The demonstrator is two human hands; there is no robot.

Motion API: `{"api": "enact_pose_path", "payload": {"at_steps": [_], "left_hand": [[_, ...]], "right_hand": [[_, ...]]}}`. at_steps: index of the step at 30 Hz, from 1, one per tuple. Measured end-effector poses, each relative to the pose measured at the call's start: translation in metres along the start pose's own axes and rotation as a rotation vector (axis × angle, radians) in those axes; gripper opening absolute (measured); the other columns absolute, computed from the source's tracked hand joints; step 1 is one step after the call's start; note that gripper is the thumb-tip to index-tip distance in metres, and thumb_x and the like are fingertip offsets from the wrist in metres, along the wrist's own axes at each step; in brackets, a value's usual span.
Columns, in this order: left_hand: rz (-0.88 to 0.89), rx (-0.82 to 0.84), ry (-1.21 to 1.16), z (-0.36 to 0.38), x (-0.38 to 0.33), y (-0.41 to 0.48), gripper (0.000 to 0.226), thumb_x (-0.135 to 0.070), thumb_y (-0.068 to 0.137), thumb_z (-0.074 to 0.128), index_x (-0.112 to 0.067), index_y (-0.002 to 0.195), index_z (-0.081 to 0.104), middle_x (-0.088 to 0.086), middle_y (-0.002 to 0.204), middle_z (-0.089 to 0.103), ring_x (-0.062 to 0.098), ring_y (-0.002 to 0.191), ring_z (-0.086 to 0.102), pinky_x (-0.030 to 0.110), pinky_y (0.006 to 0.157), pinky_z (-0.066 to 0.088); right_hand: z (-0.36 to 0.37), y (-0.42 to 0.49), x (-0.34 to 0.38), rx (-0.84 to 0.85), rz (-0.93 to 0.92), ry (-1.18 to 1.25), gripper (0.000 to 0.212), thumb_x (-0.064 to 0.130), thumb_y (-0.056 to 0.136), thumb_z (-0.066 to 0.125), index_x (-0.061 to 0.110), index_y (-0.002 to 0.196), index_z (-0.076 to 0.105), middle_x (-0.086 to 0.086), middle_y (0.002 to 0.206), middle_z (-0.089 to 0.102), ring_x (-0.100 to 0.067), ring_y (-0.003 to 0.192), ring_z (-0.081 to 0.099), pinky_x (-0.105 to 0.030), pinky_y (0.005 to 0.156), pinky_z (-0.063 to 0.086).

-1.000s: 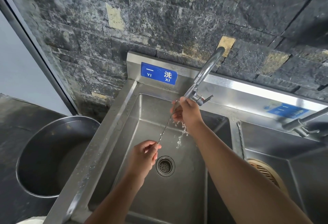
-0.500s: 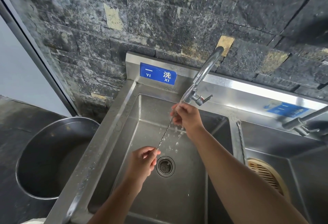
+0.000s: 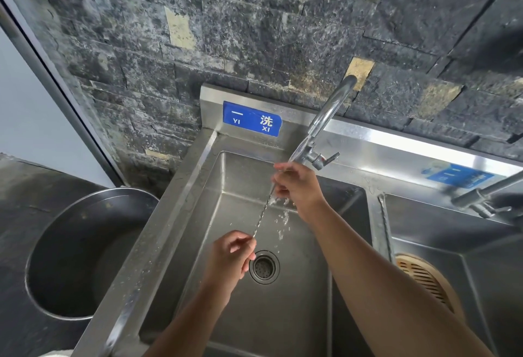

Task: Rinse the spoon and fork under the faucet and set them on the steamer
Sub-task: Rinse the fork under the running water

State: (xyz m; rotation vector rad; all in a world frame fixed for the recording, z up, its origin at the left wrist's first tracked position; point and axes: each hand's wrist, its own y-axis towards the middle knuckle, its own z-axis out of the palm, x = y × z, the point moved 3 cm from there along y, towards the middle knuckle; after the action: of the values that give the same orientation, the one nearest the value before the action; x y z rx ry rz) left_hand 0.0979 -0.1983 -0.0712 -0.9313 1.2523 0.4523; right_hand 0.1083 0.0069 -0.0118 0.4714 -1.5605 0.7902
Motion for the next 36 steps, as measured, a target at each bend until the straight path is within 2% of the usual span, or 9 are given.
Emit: {"api": "enact_pose_path", "payload": {"at_steps": [3,8,12,15,19,22,25,31,36], "left_hand": [[-0.008,-0.024,-0.012,0.002,0.003,0.000,0.009,-0.004,0.090,0.063,0.000,0.082,0.065,0.011,0.062,0.064,0.015,0.042,0.040,0.018,0.041,0.028],[0.020,-0.049,-0.014,0.005,0.005,0.003,0.012,-0.003,0.089,0.064,-0.001,0.078,0.065,0.008,0.057,0.059,0.007,0.040,0.039,0.014,0.037,0.028],[0.038,-0.059,-0.025,0.009,0.006,0.006,0.012,0.000,0.090,0.062,0.003,0.078,0.063,0.005,0.053,0.055,0.005,0.039,0.041,0.012,0.038,0.029],[0.058,-0.030,-0.024,0.014,0.000,0.013,0.015,-0.003,0.092,0.060,0.001,0.077,0.061,0.007,0.053,0.051,0.009,0.041,0.038,0.013,0.038,0.028],[0.050,0.036,-0.027,0.023,-0.015,0.027,0.015,-0.008,0.094,0.058,0.001,0.082,0.061,0.008,0.055,0.051,0.008,0.038,0.036,0.014,0.035,0.026],[0.014,0.098,-0.067,0.035,-0.031,0.040,0.013,-0.008,0.093,0.055,0.000,0.084,0.061,0.009,0.058,0.050,0.009,0.037,0.032,0.018,0.039,0.020],[0.004,0.142,-0.052,0.049,-0.052,0.055,0.011,-0.005,0.089,0.053,-0.002,0.082,0.061,0.002,0.050,0.048,0.009,0.034,0.030,0.016,0.039,0.019],[0.116,0.151,-0.036,0.074,-0.091,0.086,0.024,-0.009,0.096,0.046,0.008,0.088,0.060,0.002,0.052,0.049,0.010,0.035,0.034,0.018,0.038,0.024],[0.154,0.147,0.019,0.096,-0.109,0.104,0.027,-0.018,0.102,0.043,-0.011,0.080,0.057,0.001,0.058,0.051,0.010,0.041,0.038,0.021,0.042,0.027]], "right_hand": [[-0.001,0.003,-0.004,-0.051,0.030,-0.069,0.017,-0.010,0.089,0.054,0.000,0.097,0.066,-0.009,0.072,0.068,-0.012,0.047,0.051,-0.026,0.048,0.050],[-0.001,0.004,-0.005,-0.101,0.023,-0.071,0.017,0.001,0.095,0.052,-0.010,0.093,0.065,-0.009,0.068,0.068,-0.011,0.040,0.042,-0.021,0.040,0.036],[-0.001,0.004,0.002,-0.108,0.057,-0.008,0.027,0.006,0.101,0.042,0.002,0.089,0.065,-0.010,0.071,0.069,-0.014,0.043,0.042,-0.021,0.040,0.037],[0.002,0.004,0.010,-0.048,0.103,0.139,0.028,0.012,0.105,0.038,0.006,0.095,0.064,-0.010,0.076,0.068,-0.014,0.048,0.044,-0.025,0.047,0.039],[-0.001,0.008,0.021,0.040,0.089,0.214,0.024,0.014,0.105,0.043,0.000,0.113,0.061,-0.009,0.079,0.066,-0.014,0.054,0.049,-0.024,0.049,0.043],[-0.003,0.012,0.024,0.028,0.051,0.125,0.017,0.007,0.102,0.047,0.002,0.097,0.063,-0.009,0.077,0.063,-0.012,0.053,0.050,-0.021,0.045,0.043],[-0.007,0.017,0.025,-0.080,0.017,-0.005,0.021,0.006,0.099,0.053,0.008,0.082,0.066,-0.008,0.065,0.059,-0.013,0.047,0.049,-0.023,0.043,0.040],[-0.012,0.022,0.031,-0.075,-0.055,-0.053,0.019,0.008,0.097,0.058,0.010,0.082,0.069,0.001,0.051,0.054,-0.012,0.045,0.049,-0.022,0.044,0.045],[-0.026,0.031,0.042,-0.126,-0.076,-0.079,0.017,0.005,0.093,0.061,0.012,0.083,0.072,-0.012,0.062,0.064,-0.025,0.053,0.054,-0.033,0.049,0.044]]}}
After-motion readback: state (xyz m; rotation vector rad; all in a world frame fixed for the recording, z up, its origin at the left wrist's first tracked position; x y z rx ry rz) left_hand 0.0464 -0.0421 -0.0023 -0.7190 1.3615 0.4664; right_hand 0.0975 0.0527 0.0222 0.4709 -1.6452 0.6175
